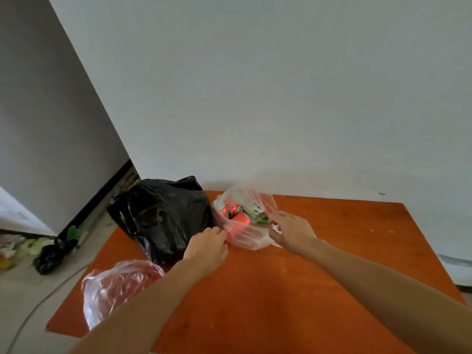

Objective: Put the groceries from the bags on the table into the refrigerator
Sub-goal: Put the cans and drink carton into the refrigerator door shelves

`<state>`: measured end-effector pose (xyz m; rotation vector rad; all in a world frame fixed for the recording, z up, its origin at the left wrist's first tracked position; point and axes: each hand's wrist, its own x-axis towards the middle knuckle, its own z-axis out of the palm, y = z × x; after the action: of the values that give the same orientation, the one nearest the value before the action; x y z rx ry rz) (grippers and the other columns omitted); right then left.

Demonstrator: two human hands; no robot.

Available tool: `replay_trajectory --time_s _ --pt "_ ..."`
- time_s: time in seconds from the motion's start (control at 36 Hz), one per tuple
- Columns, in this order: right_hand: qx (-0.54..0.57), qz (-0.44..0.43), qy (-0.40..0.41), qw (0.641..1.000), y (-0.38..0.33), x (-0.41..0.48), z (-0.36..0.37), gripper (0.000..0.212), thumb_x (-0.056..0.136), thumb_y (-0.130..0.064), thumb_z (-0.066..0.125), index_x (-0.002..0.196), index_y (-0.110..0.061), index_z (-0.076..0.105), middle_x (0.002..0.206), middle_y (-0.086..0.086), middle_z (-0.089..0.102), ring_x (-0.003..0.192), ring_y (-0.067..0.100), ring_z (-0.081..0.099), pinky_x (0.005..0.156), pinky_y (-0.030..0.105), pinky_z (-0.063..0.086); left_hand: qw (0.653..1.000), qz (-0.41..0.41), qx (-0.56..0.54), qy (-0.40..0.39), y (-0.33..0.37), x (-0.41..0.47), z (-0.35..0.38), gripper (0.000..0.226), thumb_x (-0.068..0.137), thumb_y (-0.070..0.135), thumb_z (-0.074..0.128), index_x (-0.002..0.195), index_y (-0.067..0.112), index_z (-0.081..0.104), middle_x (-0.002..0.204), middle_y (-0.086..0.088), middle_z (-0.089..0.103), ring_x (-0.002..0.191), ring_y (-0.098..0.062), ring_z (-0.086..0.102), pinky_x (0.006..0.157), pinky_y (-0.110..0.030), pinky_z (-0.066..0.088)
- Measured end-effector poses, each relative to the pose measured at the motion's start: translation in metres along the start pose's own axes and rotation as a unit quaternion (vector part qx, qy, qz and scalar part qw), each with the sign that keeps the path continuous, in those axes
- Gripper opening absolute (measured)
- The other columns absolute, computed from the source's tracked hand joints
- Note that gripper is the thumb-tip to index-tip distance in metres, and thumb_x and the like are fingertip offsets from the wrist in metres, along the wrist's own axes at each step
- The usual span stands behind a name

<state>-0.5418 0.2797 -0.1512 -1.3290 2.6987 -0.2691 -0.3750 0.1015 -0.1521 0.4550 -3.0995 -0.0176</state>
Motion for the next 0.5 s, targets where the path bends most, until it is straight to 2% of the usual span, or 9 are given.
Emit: replay_trajectory --time_s 0.08,0.19,0.31,0.42,0.5 --pt "0.005 0.028 -0.021 0.999 -0.002 0.033 0.014 0.027 0.096 -0.038 0.048 0.122 -0.036 0.055 0.128 -0.007 0.058 0.097 0.016 0.065 0.074 0.031 0.055 0.999 0.038 -0.003 -0.001 -0.028 0.039 0.008 0.03 0.099 0.032 0.039 0.121 0.02 0.055 0.118 0.0 0.056 0.108 -0.018 0.053 0.086 -0.034 0.047" --pt "0.016 0.062 -0.034 0.997 -0.005 0.064 0.02 0.026 0.099 -0.039 0.049 0.121 -0.034 0.062 0.144 -0.007 0.048 0.098 0.012 0.064 0.069 0.02 0.048 0.995 0.097 0.002 -0.017 -0.056 0.093 0.021 0.031 0.099 0.028 0.039 0.122 0.017 0.056 0.123 -0.003 0.056 0.111 -0.022 0.052 0.09 -0.036 0.046" --pt "0.025 0.113 -0.049 0.992 -0.002 0.081 0.034 0.032 0.099 -0.033 0.046 0.13 -0.031 0.056 0.147 -0.009 0.046 0.099 0.01 0.063 0.072 0.022 0.054 0.984 0.171 0.024 -0.045 -0.064 0.142 0.041 0.031 0.094 0.022 0.044 0.122 0.015 0.058 0.128 -0.006 0.054 0.116 -0.026 0.049 0.093 -0.043 0.045" --pt "0.022 0.14 -0.073 0.987 0.009 0.09 0.045 0.03 0.101 -0.036 0.044 0.125 -0.025 0.058 0.147 -0.008 0.045 0.093 0.006 0.059 0.073 0.022 0.053 0.959 0.264 0.072 -0.076 -0.058 0.184 0.064 0.034 0.092 0.021 0.05 0.124 0.021 0.061 0.134 -0.004 0.05 0.128 -0.025 0.04 0.105 -0.043 0.031" --pt "0.022 0.138 -0.073 0.988 0.018 0.1 0.054 0.027 0.101 -0.034 0.046 0.121 -0.024 0.061 0.144 -0.006 0.047 0.082 0.003 0.053 0.067 0.019 0.051 0.953 0.265 0.095 -0.108 -0.066 0.211 0.081 0.032 0.093 0.028 0.05 0.121 0.031 0.063 0.142 -0.001 0.044 0.137 -0.027 0.029 0.113 -0.049 0.022"
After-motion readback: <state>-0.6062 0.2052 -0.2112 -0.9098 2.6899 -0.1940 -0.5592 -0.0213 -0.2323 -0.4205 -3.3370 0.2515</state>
